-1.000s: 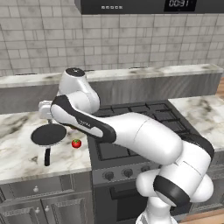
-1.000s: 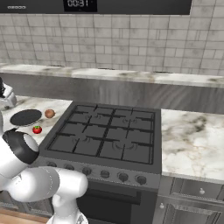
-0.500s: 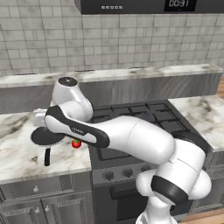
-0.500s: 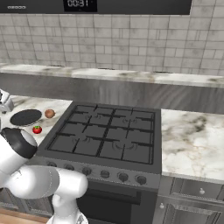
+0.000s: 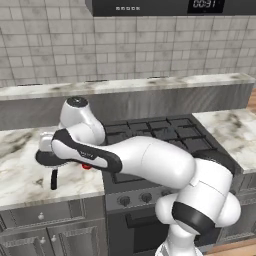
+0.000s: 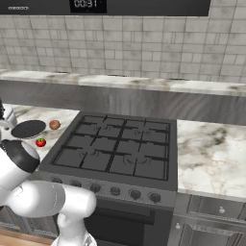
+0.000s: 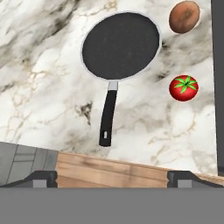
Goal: Place the pan on the front right burner on the stove. Then place the tomato and the onion in the pan and turn on the front right burner.
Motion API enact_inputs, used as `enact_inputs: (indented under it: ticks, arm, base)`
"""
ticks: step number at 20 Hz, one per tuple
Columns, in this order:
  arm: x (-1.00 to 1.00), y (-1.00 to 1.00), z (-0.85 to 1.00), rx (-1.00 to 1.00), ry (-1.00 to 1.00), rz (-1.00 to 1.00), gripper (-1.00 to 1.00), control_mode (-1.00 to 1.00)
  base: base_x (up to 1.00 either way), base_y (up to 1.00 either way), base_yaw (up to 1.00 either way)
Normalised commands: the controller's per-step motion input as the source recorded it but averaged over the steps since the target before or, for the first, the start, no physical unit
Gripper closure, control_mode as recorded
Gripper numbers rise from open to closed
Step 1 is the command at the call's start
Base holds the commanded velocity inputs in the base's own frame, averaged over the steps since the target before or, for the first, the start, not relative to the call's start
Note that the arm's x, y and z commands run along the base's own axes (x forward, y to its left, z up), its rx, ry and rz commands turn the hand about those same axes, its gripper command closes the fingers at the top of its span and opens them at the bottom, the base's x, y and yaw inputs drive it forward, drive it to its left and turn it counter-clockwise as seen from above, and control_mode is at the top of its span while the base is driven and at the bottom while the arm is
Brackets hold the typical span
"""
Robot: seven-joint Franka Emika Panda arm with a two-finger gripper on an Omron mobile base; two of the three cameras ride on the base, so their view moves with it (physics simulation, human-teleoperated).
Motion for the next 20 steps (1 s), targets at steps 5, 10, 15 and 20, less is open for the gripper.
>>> enact_inputs:
  ticks: [5, 10, 15, 20]
  arm:
    - [0.16, 0.00, -0.33, 0.00, 0.03, 0.00, -1.00, -1.00]
    - [0.12, 0.07, -0.27, 0.00, 0.06, 0.00, -1.00, -1.00]
    - [0.05, 0.17, -0.07, 0.00, 0.06, 0.00, -1.00, -1.00]
    - [0.06, 0.17, -0.10, 0.00, 0.04, 0.00, -1.00, -1.00]
  base:
    - [0.00, 0.00, 0.00]
    - [0.00, 0.00, 0.00]
    - [0.00, 0.00, 0.00]
    - [0.00, 0.00, 0.00]
